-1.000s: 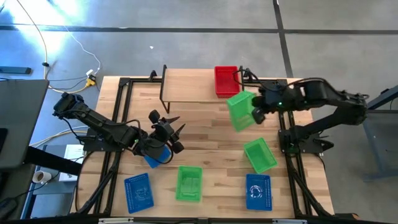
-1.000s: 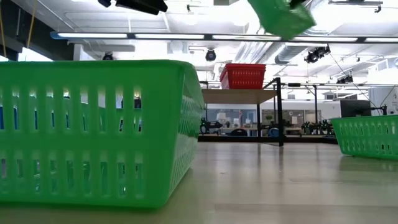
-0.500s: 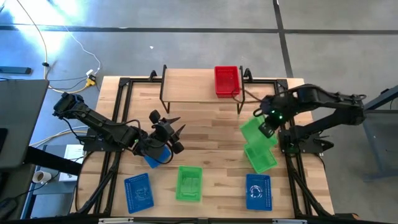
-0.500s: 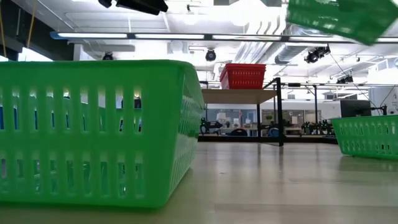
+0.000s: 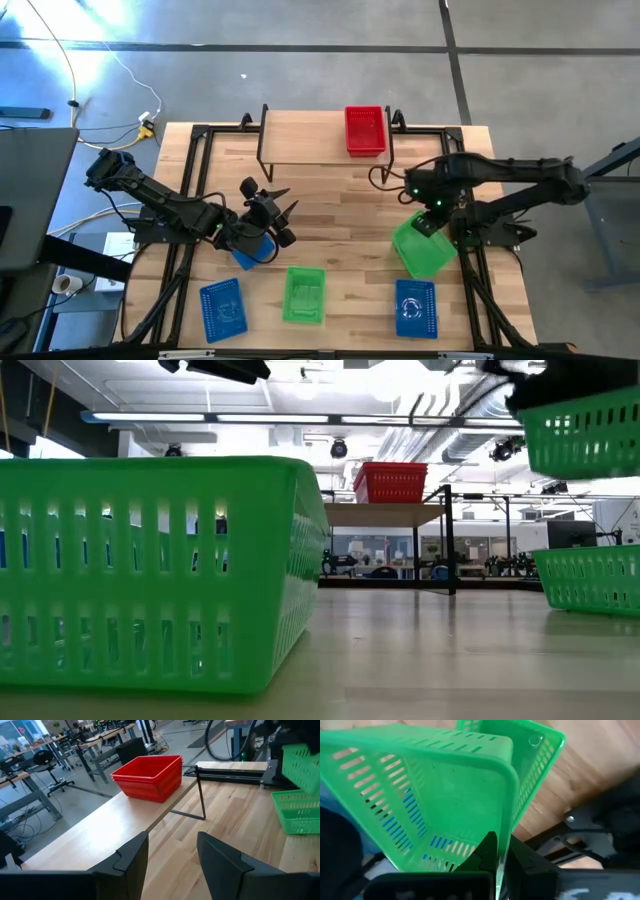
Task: Stack baskets on shelf by color
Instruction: Stack the top left green basket on the top of the right green basket
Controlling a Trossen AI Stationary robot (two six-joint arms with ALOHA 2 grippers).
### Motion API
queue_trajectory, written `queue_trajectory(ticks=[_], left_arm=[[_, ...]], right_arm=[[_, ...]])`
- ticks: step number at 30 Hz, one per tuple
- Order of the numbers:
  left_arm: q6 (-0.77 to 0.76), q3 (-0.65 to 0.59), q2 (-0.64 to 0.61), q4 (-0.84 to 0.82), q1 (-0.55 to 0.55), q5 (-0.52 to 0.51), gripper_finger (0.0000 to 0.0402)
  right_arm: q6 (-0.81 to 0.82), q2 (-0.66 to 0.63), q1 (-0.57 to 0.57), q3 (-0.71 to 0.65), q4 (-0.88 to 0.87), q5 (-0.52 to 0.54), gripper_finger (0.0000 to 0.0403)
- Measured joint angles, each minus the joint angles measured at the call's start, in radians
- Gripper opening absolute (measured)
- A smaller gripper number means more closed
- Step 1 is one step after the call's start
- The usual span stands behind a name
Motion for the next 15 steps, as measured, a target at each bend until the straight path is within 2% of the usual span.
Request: queue_trajectory(ticks=[8, 15], left_arm=[[0.000, 0.000, 0.000, 0.000, 0.000, 0.000, 0.0158], [0.000, 0.000, 0.000, 0.000, 0.000, 0.000, 0.0158]], right_arm=[[0.000, 0.000, -0.091, -0.142, 0.048, -0.048, 0.0000], [0.023, 0.000, -0.115, -0.196, 0.116, -0.074, 0.0000]])
